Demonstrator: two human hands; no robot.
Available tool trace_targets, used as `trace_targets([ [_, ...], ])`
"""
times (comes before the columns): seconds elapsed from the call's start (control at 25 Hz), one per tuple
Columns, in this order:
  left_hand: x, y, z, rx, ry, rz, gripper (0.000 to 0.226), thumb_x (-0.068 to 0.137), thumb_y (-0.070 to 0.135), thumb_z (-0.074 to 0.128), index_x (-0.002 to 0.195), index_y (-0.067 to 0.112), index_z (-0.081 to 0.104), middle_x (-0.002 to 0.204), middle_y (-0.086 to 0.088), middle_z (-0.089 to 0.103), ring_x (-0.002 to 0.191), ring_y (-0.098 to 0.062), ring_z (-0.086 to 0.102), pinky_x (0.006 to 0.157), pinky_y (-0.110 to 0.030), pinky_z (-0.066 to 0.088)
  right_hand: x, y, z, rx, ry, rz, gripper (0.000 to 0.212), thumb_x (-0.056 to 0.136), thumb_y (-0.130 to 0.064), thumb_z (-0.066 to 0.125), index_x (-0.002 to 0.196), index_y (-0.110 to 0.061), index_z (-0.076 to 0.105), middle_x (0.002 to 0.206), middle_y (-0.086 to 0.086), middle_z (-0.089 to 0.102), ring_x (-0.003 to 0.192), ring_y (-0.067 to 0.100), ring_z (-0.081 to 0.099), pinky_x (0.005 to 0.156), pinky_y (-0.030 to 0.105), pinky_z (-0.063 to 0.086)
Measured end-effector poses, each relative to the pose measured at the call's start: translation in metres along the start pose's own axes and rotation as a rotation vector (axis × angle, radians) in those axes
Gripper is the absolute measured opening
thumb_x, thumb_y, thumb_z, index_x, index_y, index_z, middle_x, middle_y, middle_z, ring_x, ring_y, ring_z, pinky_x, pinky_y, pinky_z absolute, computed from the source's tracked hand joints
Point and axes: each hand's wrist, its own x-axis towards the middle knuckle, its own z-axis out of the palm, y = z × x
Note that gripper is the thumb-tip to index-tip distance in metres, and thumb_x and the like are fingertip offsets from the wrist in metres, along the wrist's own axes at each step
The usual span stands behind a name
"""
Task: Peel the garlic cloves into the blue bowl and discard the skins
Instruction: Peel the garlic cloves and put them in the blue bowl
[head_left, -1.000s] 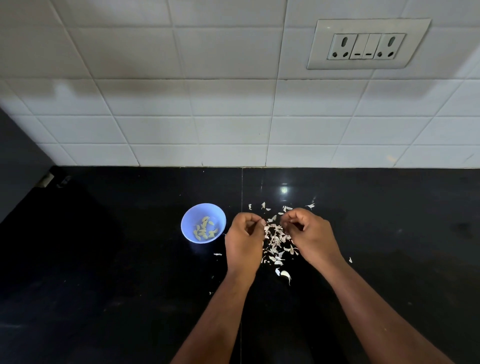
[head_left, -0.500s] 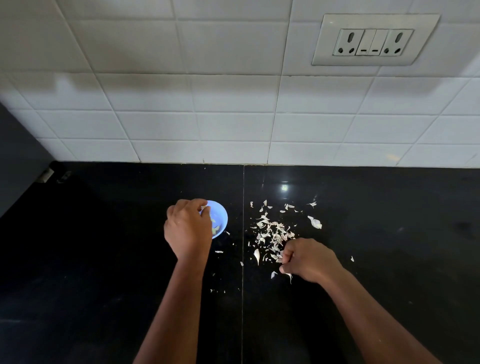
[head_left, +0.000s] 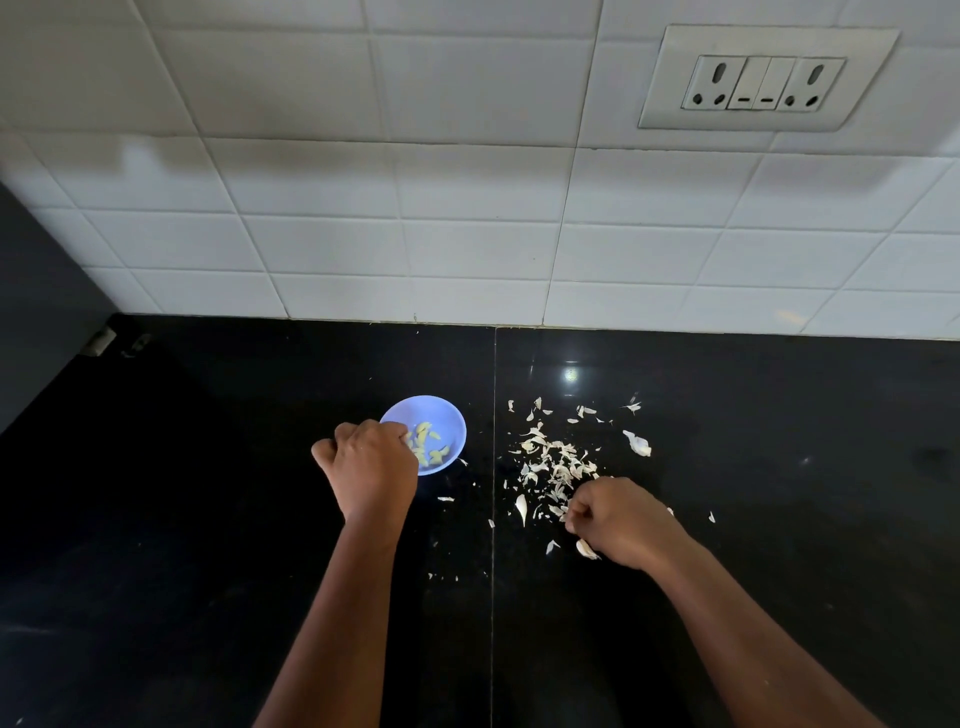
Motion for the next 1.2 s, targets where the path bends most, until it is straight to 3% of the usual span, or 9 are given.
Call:
trace_targets([
  [0.16, 0.0, 0.003, -0.006, -0.099, -0.027, -0.036, 0.034, 0.099, 0.015, 0.055, 0.121, 0.027, 0.077, 0.095, 0.0, 0.067, 0.102, -0.024, 0.051, 0.098, -0.046, 0.023, 0.0, 0.005, -0.006, 0.109, -0.032, -0.005, 0.006, 0.093, -0.034, 0.07, 0.089, -0.029, 0.071, 0.082, -0.008, 0.073, 0.082, 0.014, 0.072, 0.081, 0.037, 0.06],
  [0.24, -0.006, 0.011, -0.009, -0.232, 0.07, -0.084, 0.025, 0.099, 0.018, 0.057, 0.111, 0.021, 0.079, 0.1, -0.002, 0.069, 0.11, -0.029, 0.053, 0.101, -0.049, 0.024, -0.002, 0.007, -0.007, 0.023, -0.118, -0.03, 0.026, 0.078, -0.046, 0.084, 0.091, -0.032, 0.066, 0.088, -0.011, 0.07, 0.083, 0.009, 0.068, 0.082, 0.035, 0.057],
  [0.4, -0.029, 0.048, -0.013, -0.48, 0.229, -0.01, 0.023, 0.093, 0.023, 0.061, 0.109, 0.022, 0.077, 0.112, -0.002, 0.07, 0.111, -0.031, 0.056, 0.095, -0.047, 0.038, 0.002, 0.004, -0.003, -0.061, -0.144, -0.02, 0.022, 0.08, -0.026, 0.086, 0.087, -0.029, 0.065, 0.092, -0.01, 0.068, 0.086, 0.01, 0.067, 0.076, 0.03, 0.054],
  [0.52, -0.057, 0.082, -0.01, -0.887, -0.071, -0.001, 0.017, 0.097, 0.022, 0.067, 0.112, 0.029, 0.073, 0.116, 0.004, 0.065, 0.102, -0.014, 0.061, 0.093, -0.032, 0.049, 0.004, 0.004, -0.003, 0.057, -0.097, -0.057, 0.018, 0.084, -0.019, 0.08, 0.084, -0.032, 0.067, 0.088, -0.011, 0.069, 0.081, 0.007, 0.066, 0.072, 0.025, 0.052],
  [0.64, -0.08, 0.107, -0.006, -1.194, -0.51, -0.266, 0.008, 0.098, 0.026, 0.068, 0.096, 0.031, 0.074, 0.098, 0.007, 0.074, 0.081, -0.008, 0.068, 0.069, -0.028, 0.053, 0.0, 0.003, -0.005, 0.42, 0.052, -0.142, 0.023, 0.085, -0.01, 0.076, 0.094, -0.03, 0.071, 0.087, -0.005, 0.075, 0.078, 0.009, 0.07, 0.081, 0.035, 0.058],
  [0.72, -0.088, 0.113, -0.006, -1.264, -0.691, -0.384, 0.008, 0.099, 0.024, 0.068, 0.1, 0.027, 0.076, 0.088, 0.005, 0.075, 0.071, -0.01, 0.063, 0.053, -0.026, 0.048, -0.004, 0.0, -0.005, 0.617, 0.158, -0.171, 0.031, 0.088, -0.005, 0.072, 0.101, -0.033, 0.072, 0.089, -0.007, 0.077, 0.083, 0.009, 0.073, 0.084, 0.033, 0.059],
  [0.92, -0.083, 0.121, -0.014, -1.477, -0.793, -0.549, 0.014, 0.097, 0.025, 0.076, 0.093, 0.011, 0.079, 0.081, 0.0, 0.076, 0.064, -0.008, 0.061, 0.049, -0.024, 0.048, -0.009, -0.005, -0.007, 0.915, 0.251, -0.154, 0.034, 0.092, -0.008, 0.075, 0.116, -0.033, 0.071, 0.095, -0.005, 0.081, 0.093, 0.012, 0.076, 0.093, 0.031, 0.055],
  [1.08, -0.085, 0.13, -0.011, -1.571, -0.751, -0.576, 0.018, 0.101, 0.016, 0.069, 0.093, 0.002, 0.078, 0.078, -0.011, 0.068, 0.061, -0.012, 0.061, 0.055, -0.028, 0.057, -0.011, -0.01, -0.013, 1.128, 0.262, -0.077, 0.026, 0.092, -0.002, 0.076, 0.111, -0.018, 0.073, 0.093, 0.0, 0.081, 0.084, 0.013, 0.076, 0.078, 0.026, 0.057],
  [1.2, -0.088, 0.132, -0.009, -1.66, -0.747, -0.576, 0.026, 0.103, 0.023, 0.068, 0.097, 0.0, 0.078, 0.083, -0.014, 0.073, 0.068, -0.018, 0.068, 0.064, -0.035, 0.062, -0.005, -0.012, -0.014, 1.04, 0.282, -0.088, 0.025, 0.091, -0.002, 0.075, 0.107, -0.021, 0.072, 0.091, -0.001, 0.081, 0.085, 0.01, 0.077, 0.07, 0.016, 0.056],
])
